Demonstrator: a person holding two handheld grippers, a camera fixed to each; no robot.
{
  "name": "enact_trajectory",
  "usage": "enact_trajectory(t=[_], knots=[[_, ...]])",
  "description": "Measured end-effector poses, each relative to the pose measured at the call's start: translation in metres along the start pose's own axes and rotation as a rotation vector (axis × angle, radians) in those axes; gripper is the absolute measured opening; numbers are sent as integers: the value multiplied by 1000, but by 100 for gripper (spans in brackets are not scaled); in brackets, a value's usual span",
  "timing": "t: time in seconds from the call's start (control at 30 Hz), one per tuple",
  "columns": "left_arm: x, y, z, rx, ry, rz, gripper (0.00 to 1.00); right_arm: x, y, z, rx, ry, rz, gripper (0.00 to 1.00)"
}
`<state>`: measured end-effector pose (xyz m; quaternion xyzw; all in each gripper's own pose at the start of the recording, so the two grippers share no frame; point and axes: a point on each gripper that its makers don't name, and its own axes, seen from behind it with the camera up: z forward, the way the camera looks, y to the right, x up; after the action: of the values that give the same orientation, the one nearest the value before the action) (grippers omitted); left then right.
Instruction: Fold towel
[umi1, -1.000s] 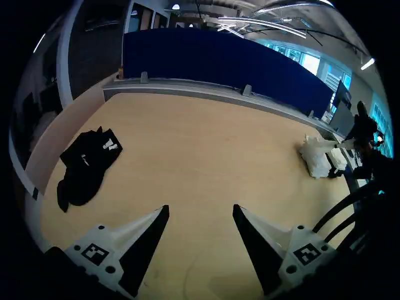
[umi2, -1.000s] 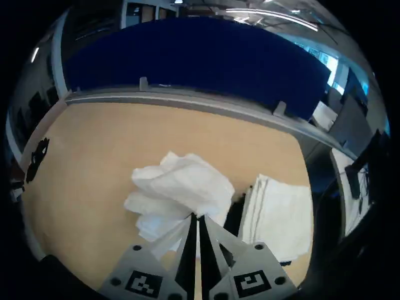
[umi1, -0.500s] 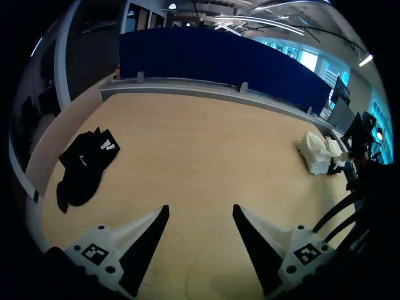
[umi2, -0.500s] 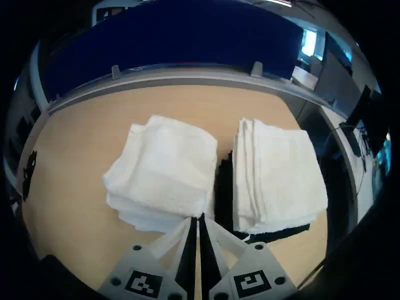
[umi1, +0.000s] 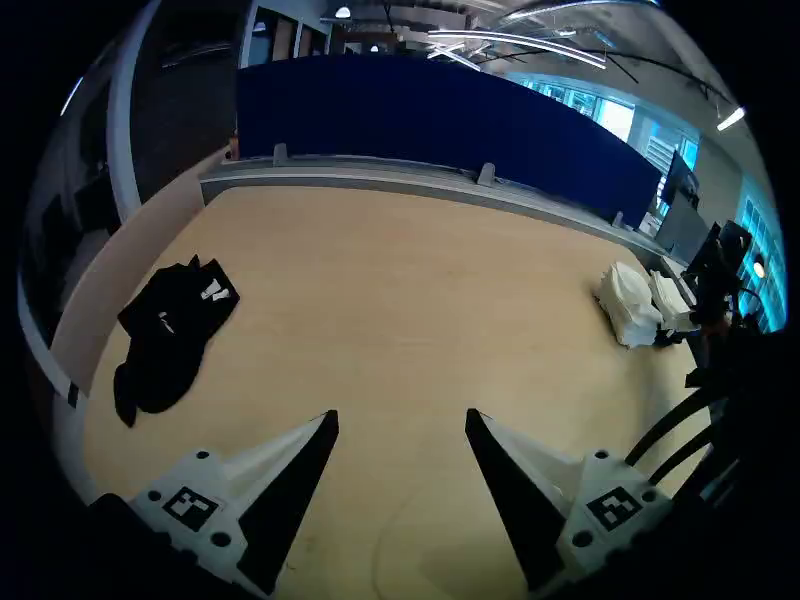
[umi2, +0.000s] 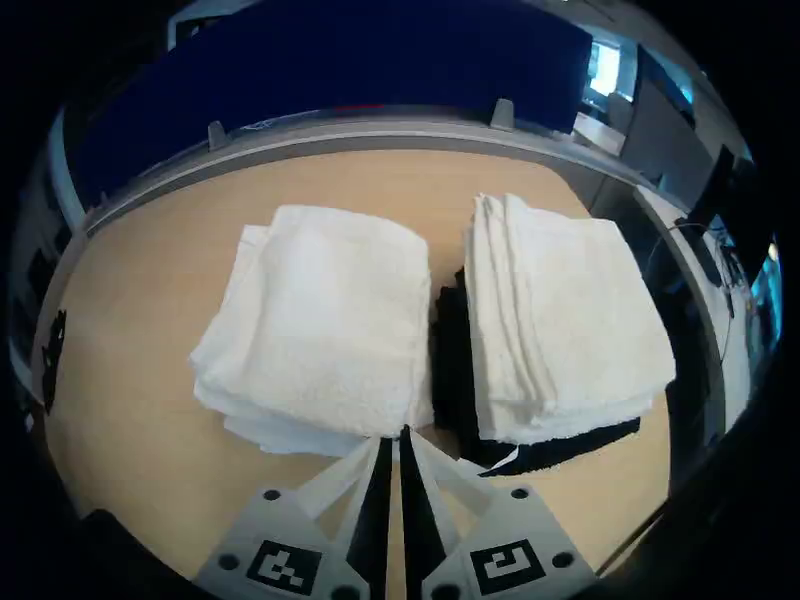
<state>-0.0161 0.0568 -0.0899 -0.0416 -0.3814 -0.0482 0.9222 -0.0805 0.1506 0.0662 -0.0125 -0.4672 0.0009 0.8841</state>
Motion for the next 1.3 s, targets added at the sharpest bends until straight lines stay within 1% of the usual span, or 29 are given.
enact_trajectory(t=[0.33,0.4,0.53,0.6,0.8,0.9,0.93,0.97,1.1,1.3], knots=[[-1,3,1,-3,-3,11,94,1,2,5,-13,-5,-7,6],[-1,3,1,-3,-3,11,94,1,1,5,-14,-6,-9,8],[-1,2,2,-4,-3,6,94,-2,0,4,-16,-2,-3,33],[0,1,2,-4,-3,4,94,-3,-1,1,-18,4,0,47],[2,3,2,-10,-1,5,94,-11,-11,-8,-2,31,-14,83],[3,4,3,-13,-1,5,94,-10,-15,-13,2,54,-31,96],[4,4,3,-13,0,5,94,-8,-17,-14,3,64,-37,99],[5,4,3,-14,0,5,94,-6,-18,-15,3,75,-44,100],[5,5,3,-16,2,1,94,5,-26,-20,14,120,-59,100],[4,3,2,-14,2,-3,94,22,-34,-20,27,156,-50,100]])
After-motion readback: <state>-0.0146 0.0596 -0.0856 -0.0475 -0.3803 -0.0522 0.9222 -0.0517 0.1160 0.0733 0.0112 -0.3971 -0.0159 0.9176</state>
